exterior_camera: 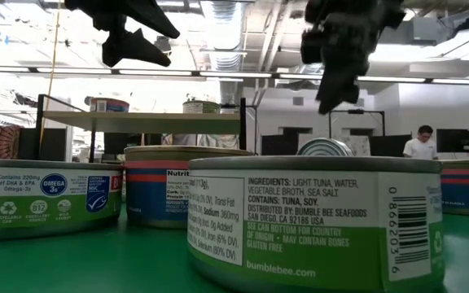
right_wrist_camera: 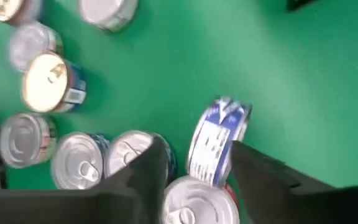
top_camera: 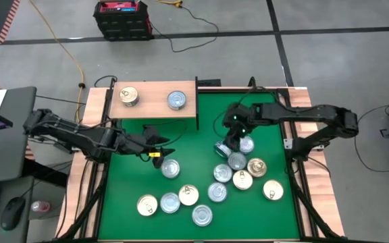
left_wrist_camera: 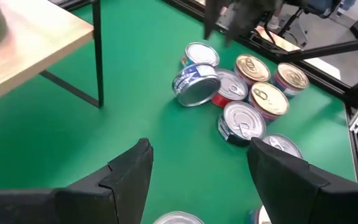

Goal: Stack canned seafood by type on shelf
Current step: Stack the dark blue tuna can on top of the green tuna can on the shelf

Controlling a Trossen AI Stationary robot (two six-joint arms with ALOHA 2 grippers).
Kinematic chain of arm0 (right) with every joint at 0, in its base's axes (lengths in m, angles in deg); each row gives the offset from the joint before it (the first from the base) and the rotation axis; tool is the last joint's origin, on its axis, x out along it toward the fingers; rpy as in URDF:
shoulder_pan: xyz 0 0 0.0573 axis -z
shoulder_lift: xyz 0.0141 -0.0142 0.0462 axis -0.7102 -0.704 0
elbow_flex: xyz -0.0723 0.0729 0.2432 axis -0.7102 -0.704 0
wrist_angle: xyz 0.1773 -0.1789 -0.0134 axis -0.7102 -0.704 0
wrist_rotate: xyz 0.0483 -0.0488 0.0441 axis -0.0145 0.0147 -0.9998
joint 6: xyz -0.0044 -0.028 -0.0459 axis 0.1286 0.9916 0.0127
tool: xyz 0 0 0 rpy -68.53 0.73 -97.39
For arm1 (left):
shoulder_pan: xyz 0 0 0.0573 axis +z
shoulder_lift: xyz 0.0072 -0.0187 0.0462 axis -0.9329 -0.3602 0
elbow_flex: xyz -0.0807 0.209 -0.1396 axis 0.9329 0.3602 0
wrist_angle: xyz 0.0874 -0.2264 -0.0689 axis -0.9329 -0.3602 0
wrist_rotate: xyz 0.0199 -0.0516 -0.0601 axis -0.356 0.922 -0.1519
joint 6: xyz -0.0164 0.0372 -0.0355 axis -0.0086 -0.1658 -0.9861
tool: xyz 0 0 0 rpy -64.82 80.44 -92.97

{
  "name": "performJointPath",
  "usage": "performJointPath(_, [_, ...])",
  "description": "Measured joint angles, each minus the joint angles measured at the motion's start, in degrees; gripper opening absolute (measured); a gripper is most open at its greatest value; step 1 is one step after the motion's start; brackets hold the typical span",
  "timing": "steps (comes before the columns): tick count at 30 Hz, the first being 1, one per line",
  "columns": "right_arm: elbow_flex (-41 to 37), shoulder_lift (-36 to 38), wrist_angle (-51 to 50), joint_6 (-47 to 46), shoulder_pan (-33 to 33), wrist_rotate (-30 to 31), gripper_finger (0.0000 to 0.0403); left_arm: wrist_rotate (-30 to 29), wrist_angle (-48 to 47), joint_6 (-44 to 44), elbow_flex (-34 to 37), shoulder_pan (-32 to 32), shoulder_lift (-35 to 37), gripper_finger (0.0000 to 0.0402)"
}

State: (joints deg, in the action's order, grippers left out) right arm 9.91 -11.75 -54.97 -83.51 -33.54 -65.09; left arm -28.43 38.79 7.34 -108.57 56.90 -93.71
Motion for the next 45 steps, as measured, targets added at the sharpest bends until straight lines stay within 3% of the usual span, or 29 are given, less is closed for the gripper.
performJointPath(6, [0.60,-0.72,-2.46,-4.79,-4.68,8.32,0.0290,-0.07,0.82,3.32,-0.02,2.56,2.26,0.0249])
performJointPath(13, [0.60,-7.22,-3.16,-6.15,-5.74,11.67,0.0312,-4.30,0.78,9.87,-0.02,5.90,10.00,0.0249])
performJointPath(18, [0.60,-11.60,-2.68,-6.76,-6.30,12.61,0.0306,-4.30,-0.41,14.04,-0.04,7.27,15.91,0.0249])
performJointPath(25, [0.58,-15.30,0.01,-6.13,-6.76,13.41,0.0292,-4.25,-6.54,12.79,-0.04,7.34,19.28,0.0249])
performJointPath(32, [0.58,-16.93,2.45,-4.27,-6.76,13.19,0.0264,-1.61,-7.46,11.66,-0.04,7.34,18.38,0.0249])
performJointPath(39, [0.58,-13.40,4.62,7.15,-7.62,12.96,0.0168,3.58,-8.37,10.40,-0.04,7.32,15.88,0.0249])
performJointPath(45, [0.59,-11.24,5.02,11.72,-7.40,10.67,0.0162,5.40,-7.37,10.68,-0.04,7.32,12.23,0.0249])
